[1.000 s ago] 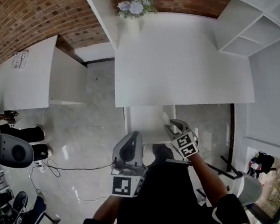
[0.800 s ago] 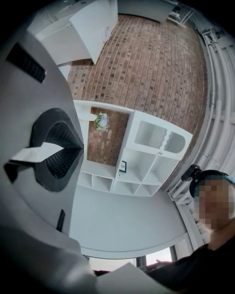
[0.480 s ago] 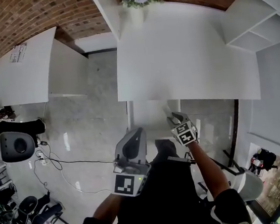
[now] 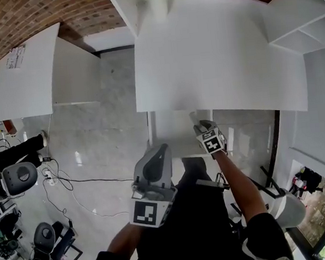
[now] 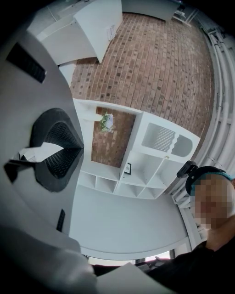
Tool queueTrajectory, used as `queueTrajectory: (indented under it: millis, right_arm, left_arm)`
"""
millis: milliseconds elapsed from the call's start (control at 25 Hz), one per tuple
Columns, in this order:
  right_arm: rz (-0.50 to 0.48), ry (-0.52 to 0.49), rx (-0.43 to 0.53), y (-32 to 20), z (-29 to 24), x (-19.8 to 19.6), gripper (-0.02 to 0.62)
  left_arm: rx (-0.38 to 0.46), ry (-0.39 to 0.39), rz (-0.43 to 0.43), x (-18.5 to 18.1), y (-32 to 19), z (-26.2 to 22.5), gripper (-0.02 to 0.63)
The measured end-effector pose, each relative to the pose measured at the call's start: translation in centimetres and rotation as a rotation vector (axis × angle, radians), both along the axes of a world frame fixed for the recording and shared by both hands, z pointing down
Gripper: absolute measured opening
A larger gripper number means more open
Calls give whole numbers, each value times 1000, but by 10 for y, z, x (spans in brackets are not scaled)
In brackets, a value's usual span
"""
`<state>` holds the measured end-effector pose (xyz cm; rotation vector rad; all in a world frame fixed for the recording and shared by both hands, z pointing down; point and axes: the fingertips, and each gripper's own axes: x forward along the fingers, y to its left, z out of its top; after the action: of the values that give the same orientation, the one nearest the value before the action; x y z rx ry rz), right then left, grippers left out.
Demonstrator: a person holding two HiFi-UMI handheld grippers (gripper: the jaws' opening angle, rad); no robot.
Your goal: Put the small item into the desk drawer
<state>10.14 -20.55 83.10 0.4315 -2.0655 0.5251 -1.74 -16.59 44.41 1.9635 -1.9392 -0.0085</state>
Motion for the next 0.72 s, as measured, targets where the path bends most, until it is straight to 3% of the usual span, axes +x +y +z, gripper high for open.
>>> queueTrajectory:
  millis: [720]
  right_arm:
    - [137, 68, -60, -18, 69, -26, 138]
  left_arm:
    - [-55, 29, 11, -13, -10, 29, 23]
